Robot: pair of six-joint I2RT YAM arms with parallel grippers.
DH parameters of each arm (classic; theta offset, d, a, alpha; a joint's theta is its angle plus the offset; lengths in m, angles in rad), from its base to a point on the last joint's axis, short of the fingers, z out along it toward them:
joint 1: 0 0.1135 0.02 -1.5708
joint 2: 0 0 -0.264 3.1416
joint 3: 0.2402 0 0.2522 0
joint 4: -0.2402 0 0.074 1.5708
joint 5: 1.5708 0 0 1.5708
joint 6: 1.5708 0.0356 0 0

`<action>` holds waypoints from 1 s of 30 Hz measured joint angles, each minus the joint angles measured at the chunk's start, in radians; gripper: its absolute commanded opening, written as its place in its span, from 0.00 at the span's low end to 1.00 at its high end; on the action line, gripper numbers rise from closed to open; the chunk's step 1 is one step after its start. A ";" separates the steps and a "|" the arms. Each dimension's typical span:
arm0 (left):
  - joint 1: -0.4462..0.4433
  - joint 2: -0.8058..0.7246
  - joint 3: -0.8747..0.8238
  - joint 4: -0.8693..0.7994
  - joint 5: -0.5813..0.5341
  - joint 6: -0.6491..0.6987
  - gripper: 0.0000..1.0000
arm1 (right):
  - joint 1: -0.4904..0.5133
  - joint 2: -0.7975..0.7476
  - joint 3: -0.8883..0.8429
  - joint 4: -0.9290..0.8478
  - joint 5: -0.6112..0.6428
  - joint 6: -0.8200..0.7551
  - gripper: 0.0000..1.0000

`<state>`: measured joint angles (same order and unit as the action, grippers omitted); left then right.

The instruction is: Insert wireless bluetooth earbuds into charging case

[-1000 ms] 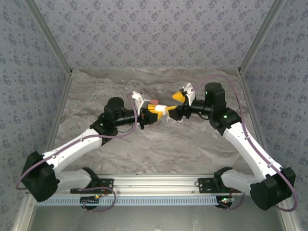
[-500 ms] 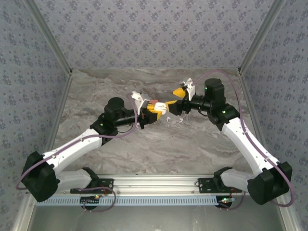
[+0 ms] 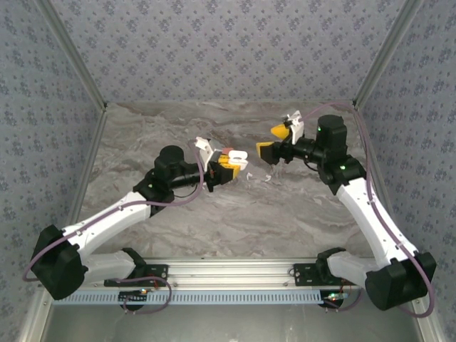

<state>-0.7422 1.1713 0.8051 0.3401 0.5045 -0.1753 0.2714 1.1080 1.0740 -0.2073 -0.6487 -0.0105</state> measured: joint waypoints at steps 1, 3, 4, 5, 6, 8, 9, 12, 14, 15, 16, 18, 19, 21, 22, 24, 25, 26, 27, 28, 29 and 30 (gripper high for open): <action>0.000 -0.008 -0.010 0.000 -0.009 0.003 0.00 | -0.010 -0.004 0.000 -0.016 0.011 0.002 0.84; 0.000 -0.029 -0.031 -0.007 -0.037 0.011 0.00 | -0.032 0.005 0.000 -0.060 0.045 0.008 0.83; 0.000 -0.039 -0.038 -0.012 -0.049 0.015 0.00 | -0.039 0.020 0.000 -0.084 0.063 0.009 0.82; 0.000 -0.050 -0.043 -0.019 -0.058 0.019 0.00 | -0.044 0.040 0.000 -0.109 0.084 0.013 0.82; 0.000 -0.063 -0.046 -0.028 -0.069 0.023 0.00 | -0.046 0.067 0.000 -0.136 0.105 0.016 0.79; 0.000 -0.085 -0.050 -0.036 -0.087 0.030 0.00 | -0.045 0.135 0.002 -0.188 0.141 0.027 0.74; 0.000 -0.095 -0.051 -0.039 -0.095 0.034 0.00 | -0.040 0.176 0.008 -0.214 0.158 0.031 0.72; 0.000 -0.116 -0.057 -0.050 -0.110 0.037 0.00 | -0.018 0.299 0.024 -0.264 0.207 0.037 0.70; 0.000 -0.118 -0.060 -0.053 -0.116 0.037 0.00 | 0.012 0.380 0.040 -0.285 0.236 0.032 0.66; 0.000 -0.117 -0.061 -0.056 -0.118 0.037 0.00 | 0.029 0.418 0.051 -0.292 0.246 0.028 0.63; 0.000 -0.117 -0.062 -0.058 -0.121 0.037 0.00 | 0.041 0.453 0.063 -0.296 0.256 0.023 0.61; 0.000 -0.117 -0.062 -0.061 -0.126 0.037 0.00 | 0.071 0.548 0.113 -0.304 0.270 0.014 0.57; 0.000 -0.117 -0.063 -0.061 -0.127 0.037 0.00 | 0.079 0.585 0.132 -0.301 0.276 0.009 0.56; 0.000 -0.117 -0.063 -0.061 -0.128 0.037 0.00 | 0.096 0.661 0.177 -0.299 0.293 0.001 0.55; 0.000 -0.117 -0.063 -0.061 -0.128 0.037 0.00 | 0.103 0.692 0.195 -0.298 0.302 -0.005 0.55; 0.000 -0.117 -0.063 -0.068 -0.128 0.037 0.00 | 0.117 0.753 0.231 -0.297 0.321 -0.013 0.53; 0.000 -0.117 -0.063 -0.070 -0.128 0.037 0.00 | 0.122 0.779 0.249 -0.296 0.328 -0.016 0.52; -0.001 -0.117 -0.063 -0.076 -0.128 0.037 0.00 | 0.128 0.808 0.267 -0.295 0.336 -0.021 0.52; -0.001 -0.117 -0.063 -0.079 -0.128 0.037 0.00 | 0.134 0.832 0.285 -0.295 0.341 -0.025 0.51; -0.001 -0.117 -0.063 -0.081 -0.128 0.037 0.00 | 0.138 0.853 0.299 -0.294 0.346 -0.028 0.50; -0.001 -0.118 -0.063 -0.083 -0.128 0.037 0.00 | 0.144 0.876 0.314 -0.293 0.349 -0.032 0.50; -0.001 -0.118 -0.063 -0.083 -0.128 0.037 0.00 | 0.149 0.896 0.326 -0.294 0.351 -0.033 0.49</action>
<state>-0.7429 1.0534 0.7422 0.2569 0.3763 -0.1387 0.4206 2.0037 1.3998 -0.5011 -0.2977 -0.0437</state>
